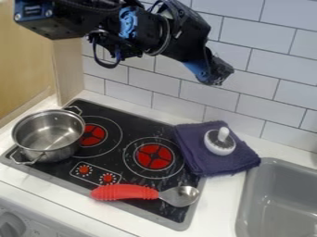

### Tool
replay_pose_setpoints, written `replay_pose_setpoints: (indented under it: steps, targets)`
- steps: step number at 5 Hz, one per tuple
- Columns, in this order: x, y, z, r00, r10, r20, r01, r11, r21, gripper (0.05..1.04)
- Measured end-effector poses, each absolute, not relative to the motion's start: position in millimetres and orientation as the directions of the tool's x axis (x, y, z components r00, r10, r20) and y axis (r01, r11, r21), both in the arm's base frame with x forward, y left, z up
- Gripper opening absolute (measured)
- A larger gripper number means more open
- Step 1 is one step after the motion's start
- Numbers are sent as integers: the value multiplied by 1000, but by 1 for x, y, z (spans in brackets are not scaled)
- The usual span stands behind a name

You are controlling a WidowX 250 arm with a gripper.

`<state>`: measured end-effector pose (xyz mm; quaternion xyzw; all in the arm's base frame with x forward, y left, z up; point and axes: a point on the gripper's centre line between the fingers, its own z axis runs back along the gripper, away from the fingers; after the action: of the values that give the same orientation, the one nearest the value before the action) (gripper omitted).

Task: Take the red spoon and move it to the upper right side of the stove

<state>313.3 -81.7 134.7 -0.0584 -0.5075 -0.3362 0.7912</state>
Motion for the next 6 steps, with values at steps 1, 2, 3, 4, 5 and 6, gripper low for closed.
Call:
replay_pose_setpoints:
  steps: [1,2,3,4,5,6]
  targets:
    - [303,-81,119,301,-477,825,604,766,222,999]
    - [289,-78,100,391,-558,732,645,733,215,999]
    - [291,-78,115,394,-642,658,687,682,253,999]
    - [291,-81,131,398,-781,481,770,570,287,999]
    - [297,-79,143,367,-873,321,862,449,235,999]
    - [297,-83,156,326,-915,237,913,370,172,999]
